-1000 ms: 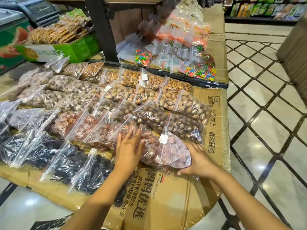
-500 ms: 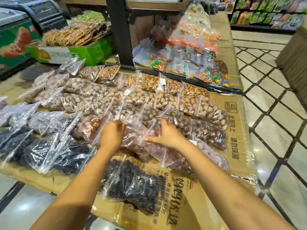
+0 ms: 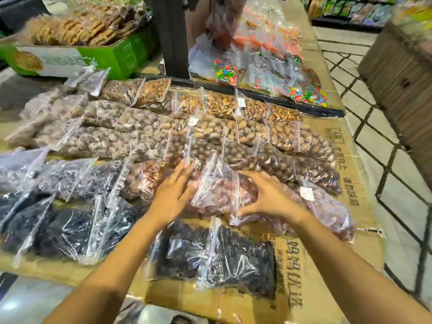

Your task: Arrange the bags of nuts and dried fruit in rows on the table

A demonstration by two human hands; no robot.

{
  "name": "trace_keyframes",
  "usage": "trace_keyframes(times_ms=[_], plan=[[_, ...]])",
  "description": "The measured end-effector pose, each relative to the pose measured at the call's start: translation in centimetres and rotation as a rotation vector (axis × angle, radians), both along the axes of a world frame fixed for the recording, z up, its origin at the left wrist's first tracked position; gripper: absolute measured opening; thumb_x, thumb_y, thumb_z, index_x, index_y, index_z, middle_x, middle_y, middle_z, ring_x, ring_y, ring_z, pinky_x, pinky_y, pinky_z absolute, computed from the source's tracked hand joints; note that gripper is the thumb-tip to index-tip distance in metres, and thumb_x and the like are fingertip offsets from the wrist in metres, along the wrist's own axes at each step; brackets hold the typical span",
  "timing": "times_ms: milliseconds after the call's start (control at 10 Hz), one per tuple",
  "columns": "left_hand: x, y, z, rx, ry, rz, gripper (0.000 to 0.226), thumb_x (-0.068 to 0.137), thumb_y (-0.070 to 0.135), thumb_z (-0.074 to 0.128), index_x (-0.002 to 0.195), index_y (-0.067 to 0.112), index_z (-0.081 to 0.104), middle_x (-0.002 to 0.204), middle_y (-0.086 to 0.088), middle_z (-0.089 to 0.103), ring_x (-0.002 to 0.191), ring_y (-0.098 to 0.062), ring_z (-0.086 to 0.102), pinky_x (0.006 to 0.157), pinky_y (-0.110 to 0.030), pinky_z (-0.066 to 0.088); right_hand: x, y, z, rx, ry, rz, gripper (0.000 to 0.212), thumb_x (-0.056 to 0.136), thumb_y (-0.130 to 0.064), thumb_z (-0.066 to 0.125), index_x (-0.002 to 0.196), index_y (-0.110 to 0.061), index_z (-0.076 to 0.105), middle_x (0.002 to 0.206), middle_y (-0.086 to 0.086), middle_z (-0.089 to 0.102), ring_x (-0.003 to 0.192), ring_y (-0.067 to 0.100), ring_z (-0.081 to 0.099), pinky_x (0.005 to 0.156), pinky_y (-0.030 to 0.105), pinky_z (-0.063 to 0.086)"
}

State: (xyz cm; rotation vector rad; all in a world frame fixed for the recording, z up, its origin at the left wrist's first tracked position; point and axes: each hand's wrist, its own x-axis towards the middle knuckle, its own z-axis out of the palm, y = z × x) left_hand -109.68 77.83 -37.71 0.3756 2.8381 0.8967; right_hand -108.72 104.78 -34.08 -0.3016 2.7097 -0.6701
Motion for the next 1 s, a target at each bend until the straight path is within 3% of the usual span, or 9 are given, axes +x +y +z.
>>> trace_keyframes(times_ms=[200, 300, 400, 500, 700, 800, 900, 1000], plan=[[0.6, 0.4, 0.6, 0.059, -0.011, 0.078, 0.057, 0.098, 0.051, 0.030, 0.150, 0.030, 0.020, 0.160, 0.006, 0.006, 0.144, -0.021, 0.019, 0.115, -0.055, 0.018, 0.9, -0.7, -0.8, 0.105, 0.044, 0.010, 0.113, 0.055, -0.079, 0.061, 0.151, -0.038, 0.016, 0.155, -0.002, 0.032, 0.140, 0.019, 0.028, 0.117, 0.042, 0.021], [0.7, 0.7, 1.6, -0.053, 0.097, 0.105, 0.065, 0.094, 0.062, 0.024, 0.151, 0.034, 0.008, 0.159, 0.007, -0.009, 0.146, -0.019, -0.004, 0.117, -0.052, 0.002, 0.9, -2.3, 0.2, 0.022, -0.017, -0.092, 0.120, 0.051, -0.083, 0.051, 0.152, -0.031, 0.013, 0.156, 0.004, 0.026, 0.144, 0.025, 0.025, 0.118, 0.050, 0.020], [0.9, 2.0, 2.3, -0.104, 0.109, 0.052, 0.066, 0.095, 0.059, 0.026, 0.150, 0.035, 0.000, 0.158, 0.005, -0.011, 0.144, -0.015, -0.011, 0.114, -0.045, -0.008, -0.1, -3.7, 0.6, -0.087, -0.019, -0.177, 0.124, 0.049, -0.085, 0.050, 0.153, -0.030, 0.010, 0.159, 0.007, 0.022, 0.145, 0.028, 0.024, 0.116, 0.053, 0.026], [2.6, 4.5, 1.3, -0.265, 0.062, -0.058, 0.056, 0.099, 0.044, 0.031, 0.149, 0.032, 0.011, 0.159, 0.007, 0.003, 0.144, -0.018, -0.016, 0.110, -0.044, -0.015, -0.3, -5.4, 0.0, -0.009, -0.048, -0.088, 0.123, 0.050, -0.088, 0.043, 0.152, -0.027, 0.012, 0.154, 0.008, 0.031, 0.140, 0.028, 0.034, 0.112, 0.050, 0.036], [5.9, 4.0, 0.0, -0.344, 0.099, -0.035, 0.050, 0.101, 0.035, 0.033, 0.149, 0.029, 0.021, 0.158, 0.010, -0.008, 0.140, -0.011, -0.022, 0.114, -0.043, -0.017, 1.0, -4.6, -0.9, 0.157, 0.070, 0.100, 0.105, 0.062, -0.084, 0.039, 0.151, -0.031, 0.019, 0.147, 0.003, 0.038, 0.134, 0.024, 0.038, 0.108, 0.040, 0.037], [7.2, 3.2, 0.4, -0.353, 0.063, -0.033, 0.054, 0.101, 0.041, 0.031, 0.150, 0.030, 0.013, 0.157, 0.008, -0.014, 0.142, -0.013, -0.022, 0.118, -0.047, -0.010, 1.1, -4.4, -0.9, 0.160, 0.046, 0.132, 0.114, 0.052, -0.086, 0.029, 0.151, -0.030, 0.020, 0.146, 0.005, 0.039, 0.133, 0.024, 0.038, 0.109, 0.040, 0.037], [9.1, 0.5, 1.2, -0.352, 0.113, 0.076, 0.061, 0.098, 0.054, 0.022, 0.149, 0.034, -0.005, 0.156, 0.003, -0.022, 0.143, -0.018, -0.022, 0.117, -0.046, -0.011, 1.1, -5.2, -0.7, 0.049, 0.035, 0.016, 0.111, 0.060, -0.086, 0.037, 0.150, -0.023, 0.024, 0.147, 0.008, 0.041, 0.134, 0.027, 0.038, 0.110, 0.046, 0.037], [9.2, -2.3, 1.9, -0.356, 0.168, 0.234, 0.062, 0.097, 0.056, 0.019, 0.148, 0.035, -0.010, 0.156, 0.000, -0.022, 0.143, -0.021, -0.023, 0.115, -0.045, -0.014, 0.7, -6.3, -0.6, -0.024, 0.096, -0.124, 0.106, 0.070, -0.079, 0.047, 0.150, -0.014, 0.021, 0.148, 0.013, 0.037, 0.137, 0.031, 0.034, 0.112, 0.048, 0.034]])
